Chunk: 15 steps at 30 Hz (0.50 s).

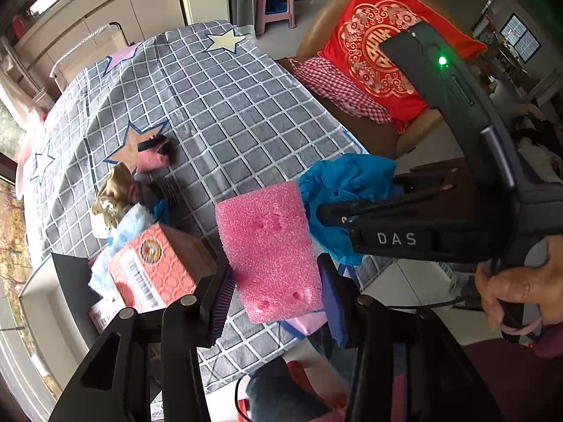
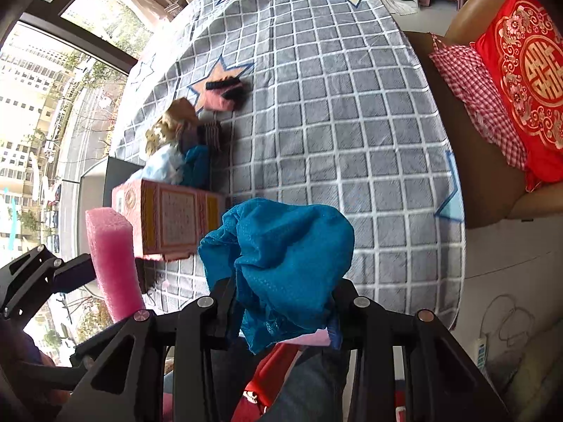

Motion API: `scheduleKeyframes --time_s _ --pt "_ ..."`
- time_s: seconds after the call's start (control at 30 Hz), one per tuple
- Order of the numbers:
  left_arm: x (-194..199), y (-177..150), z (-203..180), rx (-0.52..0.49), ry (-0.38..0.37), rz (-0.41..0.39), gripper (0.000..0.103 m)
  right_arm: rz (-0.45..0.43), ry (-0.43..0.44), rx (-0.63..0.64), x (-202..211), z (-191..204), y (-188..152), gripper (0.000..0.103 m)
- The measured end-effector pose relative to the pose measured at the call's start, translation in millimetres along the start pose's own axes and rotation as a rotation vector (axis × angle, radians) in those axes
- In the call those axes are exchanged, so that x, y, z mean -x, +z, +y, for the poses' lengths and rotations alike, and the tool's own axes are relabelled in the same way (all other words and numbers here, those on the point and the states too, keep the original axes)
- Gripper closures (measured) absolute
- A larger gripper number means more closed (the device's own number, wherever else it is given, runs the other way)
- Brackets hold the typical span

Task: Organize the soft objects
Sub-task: 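Carry the pink sponge and blue cloth with both tools over the open white box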

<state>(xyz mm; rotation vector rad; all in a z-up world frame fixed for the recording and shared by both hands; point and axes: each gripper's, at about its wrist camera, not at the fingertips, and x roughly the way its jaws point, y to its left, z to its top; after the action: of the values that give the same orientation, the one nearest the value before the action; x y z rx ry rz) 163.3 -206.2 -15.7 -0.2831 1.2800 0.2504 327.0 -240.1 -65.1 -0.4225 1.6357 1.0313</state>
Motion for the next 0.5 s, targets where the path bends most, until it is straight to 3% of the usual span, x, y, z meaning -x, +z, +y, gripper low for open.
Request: scheduleKeyframes --time_s 0.23,0.5 --pt "15 -50 29 -0.031 -0.017 -0.01 0.053 0.022 0.014 -0.035 -19 41 -39 0.064" --pt "41 -98 74 -0.017 0.0 -0.06 0.053 0.027 0.01 0.019 -30 106 -75 0.064"
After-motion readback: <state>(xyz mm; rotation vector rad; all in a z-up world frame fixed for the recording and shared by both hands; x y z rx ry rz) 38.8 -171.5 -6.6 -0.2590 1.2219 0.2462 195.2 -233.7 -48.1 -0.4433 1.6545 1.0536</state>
